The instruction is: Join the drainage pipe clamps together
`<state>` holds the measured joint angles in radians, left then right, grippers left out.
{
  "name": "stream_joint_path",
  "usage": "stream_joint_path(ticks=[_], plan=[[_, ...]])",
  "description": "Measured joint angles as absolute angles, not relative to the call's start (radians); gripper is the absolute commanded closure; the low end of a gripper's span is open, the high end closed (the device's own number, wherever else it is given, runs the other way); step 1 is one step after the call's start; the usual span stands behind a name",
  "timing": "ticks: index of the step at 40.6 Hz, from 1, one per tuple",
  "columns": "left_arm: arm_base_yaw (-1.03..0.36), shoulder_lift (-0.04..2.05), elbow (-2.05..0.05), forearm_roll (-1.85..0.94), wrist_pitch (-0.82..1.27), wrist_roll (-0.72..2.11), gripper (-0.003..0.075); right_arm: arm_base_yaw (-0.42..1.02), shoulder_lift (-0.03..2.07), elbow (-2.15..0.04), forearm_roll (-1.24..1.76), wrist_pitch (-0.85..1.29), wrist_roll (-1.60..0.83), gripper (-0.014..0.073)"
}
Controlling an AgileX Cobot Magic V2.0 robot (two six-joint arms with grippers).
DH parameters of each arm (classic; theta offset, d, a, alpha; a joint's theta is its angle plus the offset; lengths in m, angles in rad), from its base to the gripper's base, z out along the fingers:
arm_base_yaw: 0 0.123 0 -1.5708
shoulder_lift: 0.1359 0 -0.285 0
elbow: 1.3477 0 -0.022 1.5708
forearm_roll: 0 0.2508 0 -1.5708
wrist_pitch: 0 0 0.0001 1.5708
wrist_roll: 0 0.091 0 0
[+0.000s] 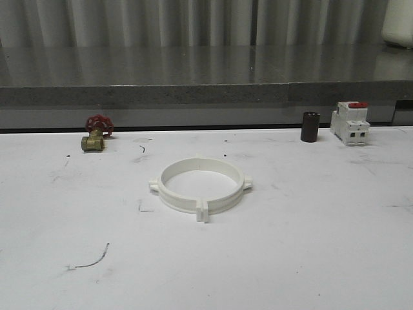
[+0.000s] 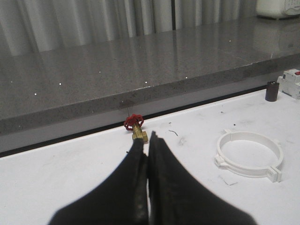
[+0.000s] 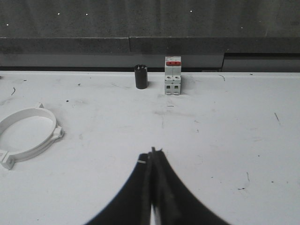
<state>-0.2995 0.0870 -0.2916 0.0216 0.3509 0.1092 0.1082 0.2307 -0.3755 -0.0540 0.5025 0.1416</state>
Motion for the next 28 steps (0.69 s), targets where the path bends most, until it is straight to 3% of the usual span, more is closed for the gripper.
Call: stream_joint_path(ticks=[18,28], plan=[[-0.080,-0.006,0.000,-0.018,0.223,0.130,0.0741,0.108,0.231,-0.375,-0.054,0.502,0.142,0.0656],[-0.028,-0.006,0.005,-0.022,0.159,0.131,0.0741,0.108,0.231,-0.375,-0.054,0.502,0.142,0.0656]])
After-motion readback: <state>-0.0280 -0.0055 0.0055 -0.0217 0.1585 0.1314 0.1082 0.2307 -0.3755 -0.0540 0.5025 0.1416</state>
